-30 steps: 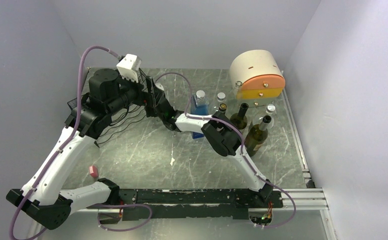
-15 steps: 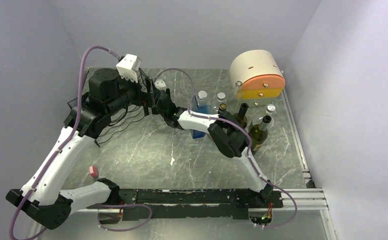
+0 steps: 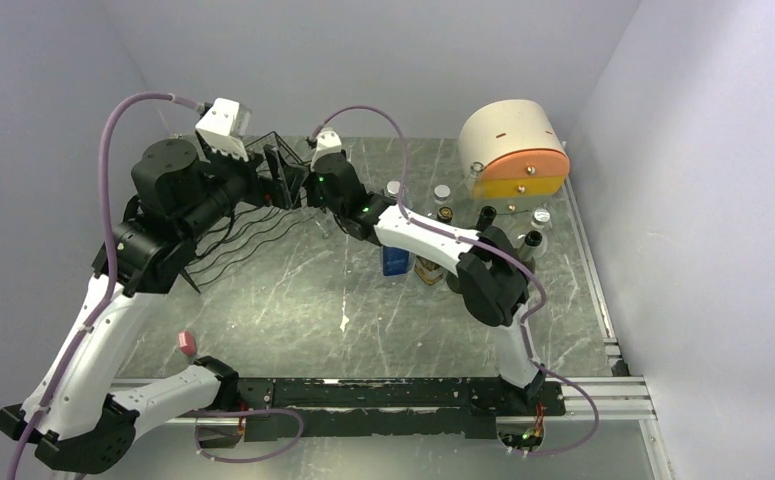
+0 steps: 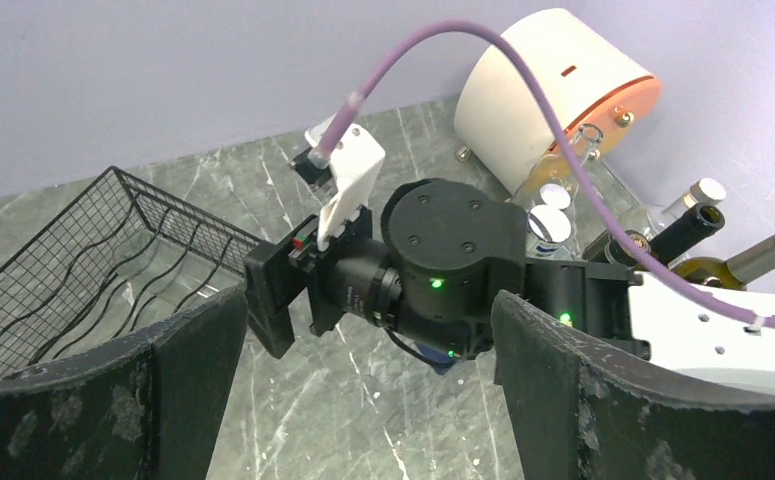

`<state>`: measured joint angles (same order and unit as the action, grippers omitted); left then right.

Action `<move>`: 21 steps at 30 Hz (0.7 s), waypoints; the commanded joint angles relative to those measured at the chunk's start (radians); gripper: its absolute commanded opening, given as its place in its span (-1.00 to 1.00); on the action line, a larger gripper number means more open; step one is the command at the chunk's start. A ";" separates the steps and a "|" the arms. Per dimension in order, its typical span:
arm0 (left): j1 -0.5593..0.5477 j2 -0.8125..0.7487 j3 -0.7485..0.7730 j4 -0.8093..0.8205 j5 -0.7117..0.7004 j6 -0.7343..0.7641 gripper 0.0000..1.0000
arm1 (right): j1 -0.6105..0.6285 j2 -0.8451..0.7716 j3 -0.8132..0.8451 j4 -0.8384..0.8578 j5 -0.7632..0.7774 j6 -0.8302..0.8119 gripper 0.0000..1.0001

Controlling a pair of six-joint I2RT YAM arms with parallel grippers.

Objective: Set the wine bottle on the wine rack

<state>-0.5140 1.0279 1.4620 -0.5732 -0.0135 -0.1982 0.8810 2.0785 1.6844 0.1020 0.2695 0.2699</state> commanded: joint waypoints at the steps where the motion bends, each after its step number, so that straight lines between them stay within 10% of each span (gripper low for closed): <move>1: 0.003 -0.019 0.035 -0.006 -0.030 0.013 0.91 | -0.003 -0.069 0.009 -0.052 -0.059 -0.007 0.67; 8: 0.004 -0.049 0.041 -0.025 -0.002 0.036 0.91 | -0.006 -0.239 0.031 -0.136 -0.128 -0.045 0.64; 21: 0.003 -0.206 -0.181 0.099 0.186 0.025 0.91 | -0.037 -0.706 -0.206 -0.457 0.211 -0.033 0.72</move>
<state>-0.5140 0.8536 1.3666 -0.5449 0.0723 -0.1719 0.8505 1.4490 1.5307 -0.1535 0.3267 0.2234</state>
